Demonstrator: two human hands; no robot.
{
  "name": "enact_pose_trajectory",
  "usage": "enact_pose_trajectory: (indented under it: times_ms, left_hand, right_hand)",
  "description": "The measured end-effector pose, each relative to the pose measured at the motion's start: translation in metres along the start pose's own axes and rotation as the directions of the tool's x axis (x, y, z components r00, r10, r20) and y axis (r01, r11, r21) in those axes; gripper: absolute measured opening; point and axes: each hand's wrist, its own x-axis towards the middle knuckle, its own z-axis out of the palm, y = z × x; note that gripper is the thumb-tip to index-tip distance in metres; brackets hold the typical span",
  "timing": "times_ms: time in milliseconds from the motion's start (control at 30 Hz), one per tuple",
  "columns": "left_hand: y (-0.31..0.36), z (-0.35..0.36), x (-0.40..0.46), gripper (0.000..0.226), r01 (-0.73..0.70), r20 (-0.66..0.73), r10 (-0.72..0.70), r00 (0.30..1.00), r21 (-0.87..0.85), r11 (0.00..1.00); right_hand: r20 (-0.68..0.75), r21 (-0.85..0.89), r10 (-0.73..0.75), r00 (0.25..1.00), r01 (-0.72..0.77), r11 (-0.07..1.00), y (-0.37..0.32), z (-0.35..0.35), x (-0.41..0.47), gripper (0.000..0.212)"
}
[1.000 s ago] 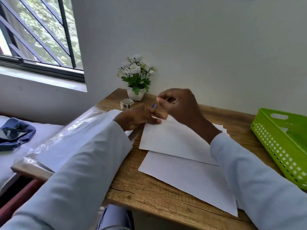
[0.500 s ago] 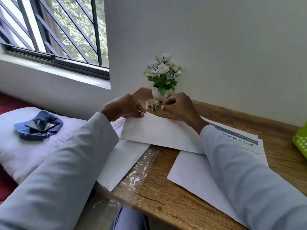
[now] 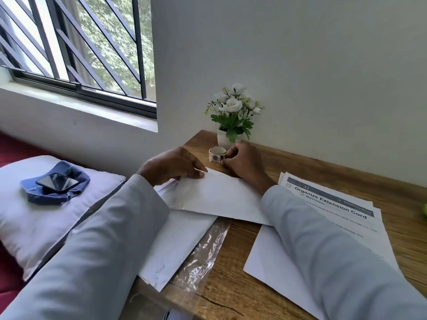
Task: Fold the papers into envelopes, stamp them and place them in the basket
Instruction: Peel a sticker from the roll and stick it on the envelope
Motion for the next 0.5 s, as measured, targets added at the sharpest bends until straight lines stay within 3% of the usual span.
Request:
enact_pose_trajectory:
  times_ms: [200, 500]
  left_hand:
    - [0.0009, -0.0004, 0.001, 0.013, 0.005, 0.029, -0.004, 1.0, -0.022, 1.0]
    - [0.0027, 0.0013, -0.0002, 0.012, -0.002, 0.024, 0.002, 1.0, -0.03, 1.0]
  right_hand:
    - [-0.092, 0.019, -0.052, 0.994, 0.054, 0.998, 0.0033, 0.0036, 0.0013, 0.007]
    - [-0.086, 0.111, -0.056, 0.995, 0.065, 0.992, 0.0044, 0.0028, -0.0039, 0.004]
